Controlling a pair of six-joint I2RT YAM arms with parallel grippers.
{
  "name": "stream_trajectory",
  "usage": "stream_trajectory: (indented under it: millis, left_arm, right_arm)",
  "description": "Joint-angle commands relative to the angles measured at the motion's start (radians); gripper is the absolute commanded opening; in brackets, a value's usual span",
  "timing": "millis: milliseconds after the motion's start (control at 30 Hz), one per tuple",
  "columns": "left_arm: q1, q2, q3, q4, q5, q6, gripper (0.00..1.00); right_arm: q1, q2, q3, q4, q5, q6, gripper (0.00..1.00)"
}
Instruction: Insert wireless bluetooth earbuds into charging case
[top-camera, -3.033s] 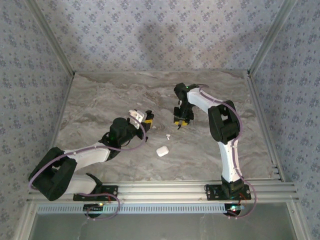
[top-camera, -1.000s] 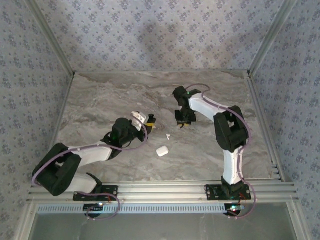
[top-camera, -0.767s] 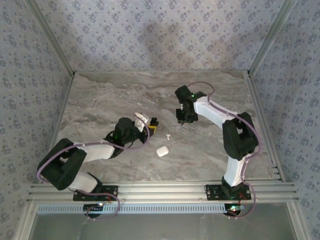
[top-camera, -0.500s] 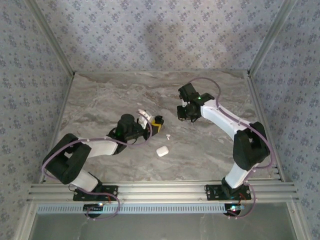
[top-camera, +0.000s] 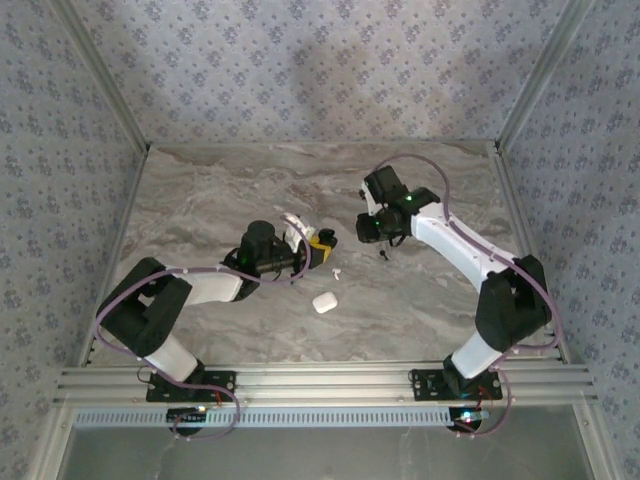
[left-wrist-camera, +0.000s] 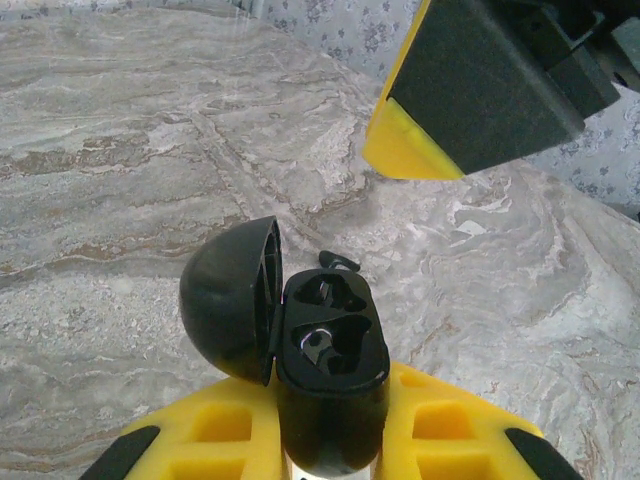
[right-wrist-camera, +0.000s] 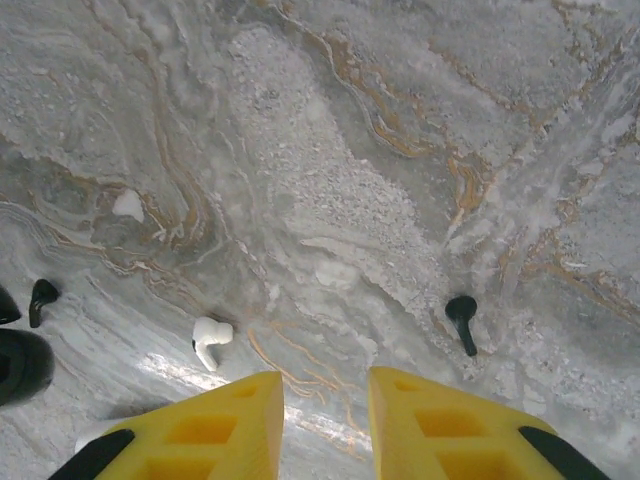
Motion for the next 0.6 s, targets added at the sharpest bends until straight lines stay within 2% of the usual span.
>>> stream_trajectory:
  millis: [0,267,567]
  left_arm:
    - [0.002,-0.033,0.025,-0.039,-0.006,0.018,0.18]
    - [0.003,-0.047,0.022,-0.068,-0.001,0.03,0.18]
    - [0.003,-0.06,0.022,-0.101,-0.017,0.053,0.18]
  right_arm:
    - [-0.033,0.082,0.087,-0.181,-0.014,-0.038,0.32]
    - [-0.132,0.275,0.222,-0.387,-0.041,-0.128,0.38]
    - [-0.173,0.431,0.314,-0.404,-0.071,-0.183,0.43]
